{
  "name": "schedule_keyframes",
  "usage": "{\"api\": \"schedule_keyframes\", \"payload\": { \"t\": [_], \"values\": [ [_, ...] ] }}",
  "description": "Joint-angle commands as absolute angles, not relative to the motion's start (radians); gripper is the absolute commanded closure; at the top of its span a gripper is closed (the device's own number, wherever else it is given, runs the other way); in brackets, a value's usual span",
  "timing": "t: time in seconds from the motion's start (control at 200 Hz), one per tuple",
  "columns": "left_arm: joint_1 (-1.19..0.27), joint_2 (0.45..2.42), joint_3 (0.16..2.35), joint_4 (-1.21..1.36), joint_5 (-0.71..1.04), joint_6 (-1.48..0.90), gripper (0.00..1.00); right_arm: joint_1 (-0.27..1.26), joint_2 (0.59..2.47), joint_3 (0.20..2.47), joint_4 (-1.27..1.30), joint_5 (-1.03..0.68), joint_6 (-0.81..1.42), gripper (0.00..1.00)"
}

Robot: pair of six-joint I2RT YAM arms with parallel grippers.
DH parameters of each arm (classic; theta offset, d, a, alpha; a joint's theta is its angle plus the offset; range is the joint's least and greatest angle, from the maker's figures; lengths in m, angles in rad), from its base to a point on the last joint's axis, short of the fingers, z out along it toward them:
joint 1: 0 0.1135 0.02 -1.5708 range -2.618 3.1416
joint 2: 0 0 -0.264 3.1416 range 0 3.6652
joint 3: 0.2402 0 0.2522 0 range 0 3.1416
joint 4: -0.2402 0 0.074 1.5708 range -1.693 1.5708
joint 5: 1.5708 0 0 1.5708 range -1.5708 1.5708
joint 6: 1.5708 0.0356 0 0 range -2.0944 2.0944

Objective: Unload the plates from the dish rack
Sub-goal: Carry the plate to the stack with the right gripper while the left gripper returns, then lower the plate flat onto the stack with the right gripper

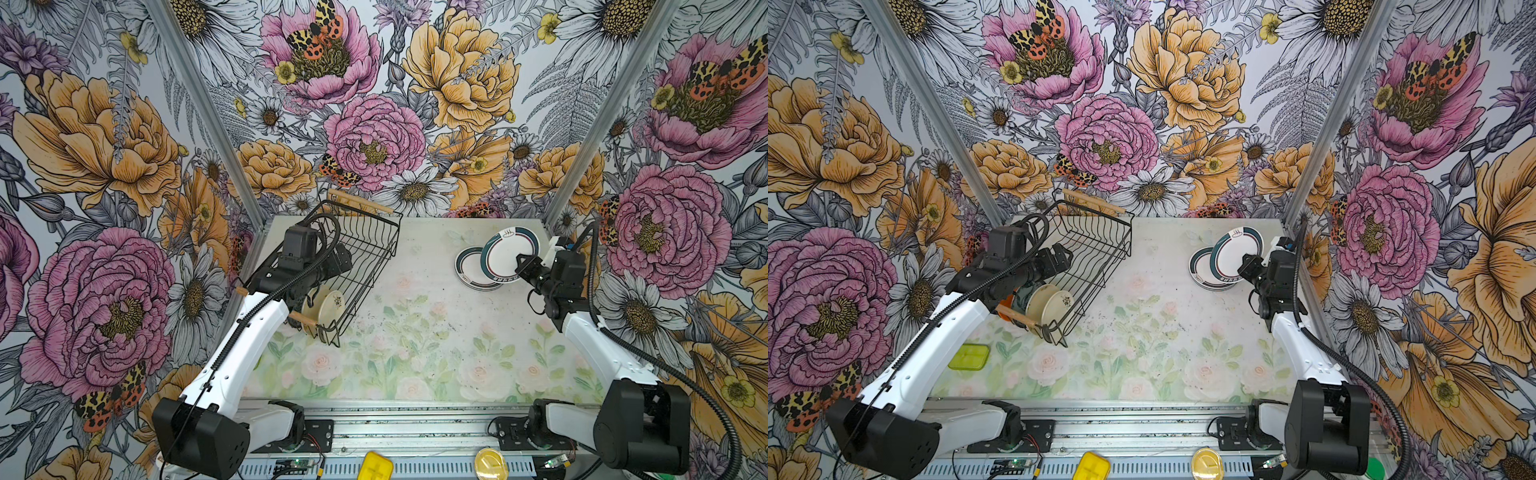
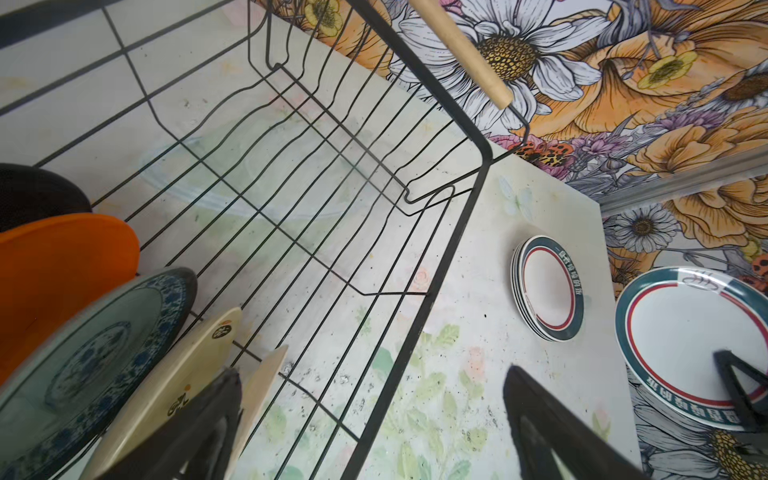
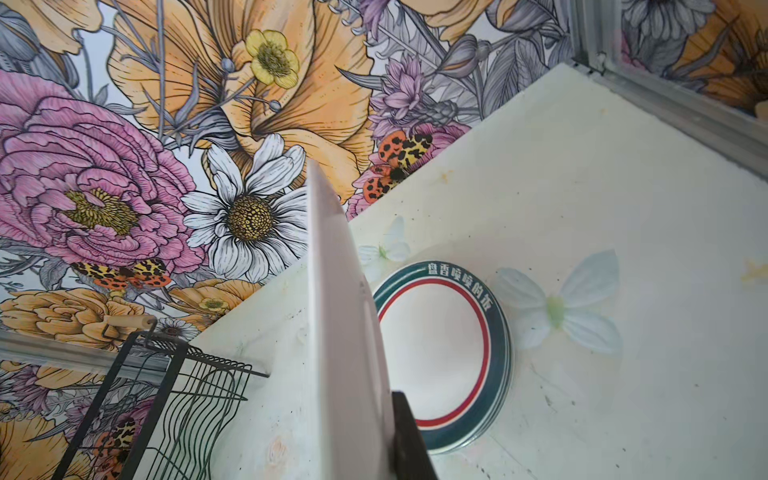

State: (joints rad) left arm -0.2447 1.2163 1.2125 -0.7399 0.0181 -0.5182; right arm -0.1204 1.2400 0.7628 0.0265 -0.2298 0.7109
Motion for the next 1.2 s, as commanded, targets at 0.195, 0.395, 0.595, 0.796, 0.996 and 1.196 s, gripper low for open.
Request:
{"api": "schedule_keyframes", "payload": {
  "t": [0.195, 0.395, 0.595, 0.796, 0.996, 1.196],
  "values": [
    [-0.222, 1.15, 1.183, -0.75, -0.091, -0.478, 0.01, -0.134, 1.405, 0.813, 0.015, -0.209, 0.831, 1.0],
    [-0.222, 1.087, 1.142, -0.711, -0.139, -0.481, 0.01, -0.136, 1.504, 0.848, 0.01, -0.22, 0.876, 1.0],
    [-0.223, 1.049, 1.113, -0.681, -0.159, -0.486, 0.01, -0.136, 1.573, 0.86, 0.031, -0.232, 0.899, 1.0],
    [-0.221, 1.067, 1.116, -0.677, -0.145, -0.49, 0.01, -0.135, 1.639, 0.883, 0.017, -0.25, 0.924, 1.0],
    [-0.222, 1.098, 1.121, -0.675, -0.133, -0.492, 0.01, -0.134, 1.694, 0.934, -0.053, -0.284, 0.883, 0.89],
    [-0.222, 1.13, 1.133, -0.664, -0.098, -0.492, 0.01, -0.131, 1.733, 0.956, -0.092, -0.292, 0.855, 0.73]
  ]
}}
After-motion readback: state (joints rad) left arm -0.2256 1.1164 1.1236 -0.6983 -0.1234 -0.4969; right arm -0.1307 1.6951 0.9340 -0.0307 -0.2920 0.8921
